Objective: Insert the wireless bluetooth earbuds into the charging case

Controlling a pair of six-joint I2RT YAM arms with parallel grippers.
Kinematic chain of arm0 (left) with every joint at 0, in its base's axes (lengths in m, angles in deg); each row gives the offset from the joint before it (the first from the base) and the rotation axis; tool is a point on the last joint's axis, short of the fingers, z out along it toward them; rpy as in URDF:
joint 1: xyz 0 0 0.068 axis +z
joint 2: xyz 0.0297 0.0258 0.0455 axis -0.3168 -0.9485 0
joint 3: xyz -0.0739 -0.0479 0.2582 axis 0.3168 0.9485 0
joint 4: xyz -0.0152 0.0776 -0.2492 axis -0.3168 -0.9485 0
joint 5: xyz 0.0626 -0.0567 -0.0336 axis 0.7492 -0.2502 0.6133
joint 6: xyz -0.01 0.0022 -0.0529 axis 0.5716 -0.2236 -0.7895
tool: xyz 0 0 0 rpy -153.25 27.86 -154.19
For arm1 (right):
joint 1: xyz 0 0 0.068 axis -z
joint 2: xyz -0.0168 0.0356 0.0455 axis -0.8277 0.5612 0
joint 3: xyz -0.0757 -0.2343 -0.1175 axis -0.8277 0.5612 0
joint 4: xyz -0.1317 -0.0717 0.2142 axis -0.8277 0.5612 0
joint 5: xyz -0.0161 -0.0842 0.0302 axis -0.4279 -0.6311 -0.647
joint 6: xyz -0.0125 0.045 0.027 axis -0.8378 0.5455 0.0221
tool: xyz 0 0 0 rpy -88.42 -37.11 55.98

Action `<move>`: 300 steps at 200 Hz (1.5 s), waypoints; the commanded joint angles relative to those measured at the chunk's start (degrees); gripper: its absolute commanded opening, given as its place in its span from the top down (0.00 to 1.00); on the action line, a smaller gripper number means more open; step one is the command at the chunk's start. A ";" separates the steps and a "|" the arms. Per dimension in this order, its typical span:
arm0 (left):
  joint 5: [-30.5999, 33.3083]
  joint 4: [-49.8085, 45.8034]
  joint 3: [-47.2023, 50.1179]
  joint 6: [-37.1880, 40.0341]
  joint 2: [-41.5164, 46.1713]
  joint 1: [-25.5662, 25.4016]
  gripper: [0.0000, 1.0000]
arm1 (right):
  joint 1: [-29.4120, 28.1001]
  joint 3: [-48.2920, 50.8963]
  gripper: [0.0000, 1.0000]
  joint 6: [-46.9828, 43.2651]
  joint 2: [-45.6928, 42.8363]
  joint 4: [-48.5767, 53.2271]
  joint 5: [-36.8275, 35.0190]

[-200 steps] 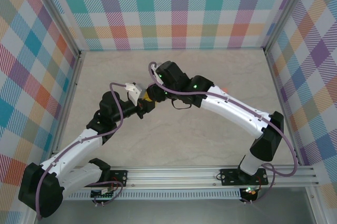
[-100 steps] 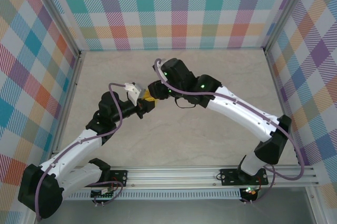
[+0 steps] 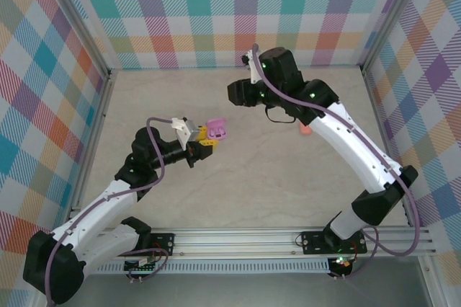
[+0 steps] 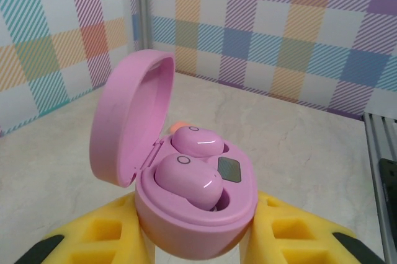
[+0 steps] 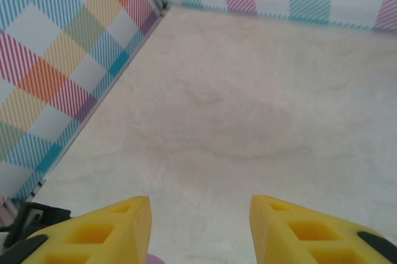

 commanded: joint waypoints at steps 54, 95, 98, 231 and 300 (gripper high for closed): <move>0.17 -0.02 -0.86 0.74 1.16 -0.03 0.83 | 0.01 0.03 0.55 0.22 4.27 5.23 13.39; 2.03 -0.11 -1.19 0.17 0.96 -0.02 0.83 | 0.01 2.99 0.55 0.30 3.70 5.86 16.51; 2.12 -0.18 -1.26 0.13 0.97 -0.06 0.83 | 0.01 3.25 0.55 0.29 3.59 5.94 16.78; 4.77 2.56 -0.71 -4.42 1.04 -0.07 0.83 | 6.91 26.07 0.48 17.92 -10.32 -13.19 25.22; 3.17 8.36 -0.47 -9.16 -0.97 -0.07 0.83 | 8.62 40.88 0.40 41.33 -10.56 -47.46 41.65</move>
